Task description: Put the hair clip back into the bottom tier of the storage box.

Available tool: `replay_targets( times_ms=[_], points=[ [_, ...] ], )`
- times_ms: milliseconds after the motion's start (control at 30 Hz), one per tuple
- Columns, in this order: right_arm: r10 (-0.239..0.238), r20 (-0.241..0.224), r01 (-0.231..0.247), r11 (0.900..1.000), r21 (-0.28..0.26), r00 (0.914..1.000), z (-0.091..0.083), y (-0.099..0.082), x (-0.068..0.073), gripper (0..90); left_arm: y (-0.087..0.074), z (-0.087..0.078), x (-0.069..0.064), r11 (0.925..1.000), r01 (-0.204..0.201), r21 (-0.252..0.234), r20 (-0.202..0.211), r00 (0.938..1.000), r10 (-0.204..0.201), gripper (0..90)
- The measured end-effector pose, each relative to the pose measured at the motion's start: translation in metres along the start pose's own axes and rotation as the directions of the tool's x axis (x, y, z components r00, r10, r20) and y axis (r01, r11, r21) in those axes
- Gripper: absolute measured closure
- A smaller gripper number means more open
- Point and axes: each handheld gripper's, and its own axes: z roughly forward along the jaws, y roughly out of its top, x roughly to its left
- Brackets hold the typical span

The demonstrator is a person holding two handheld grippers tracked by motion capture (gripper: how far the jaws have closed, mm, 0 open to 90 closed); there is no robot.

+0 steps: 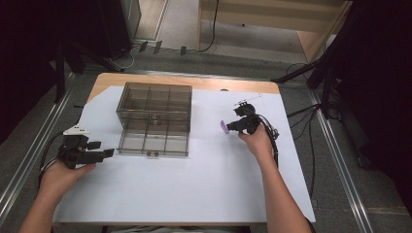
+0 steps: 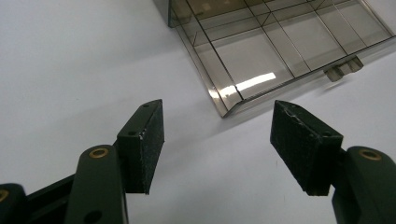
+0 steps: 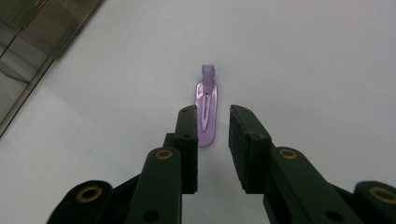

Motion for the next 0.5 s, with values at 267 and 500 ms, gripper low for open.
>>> replay_targets(
  times_ms=[267, 500],
  points=[
    [-0.056, 0.026, 0.055, 0.997, 0.055, 0.9981, -0.004, 0.0027, 0.0069, 71.2, -0.001, -0.0007, -0.0003, 1.0, 0.004, 0.003, -0.003, 1.0, -0.004, 36.1],
    [-0.089, 0.044, 0.085, 0.9927, 0.087, 0.9951, -0.0015, 0.0071, 0.0105, 70.3, -0.0016, -0.0009, -0.0006, 1.0, 0.003, 0.007, -0.003, 1.0, -0.003, 36.1]
  ],
)
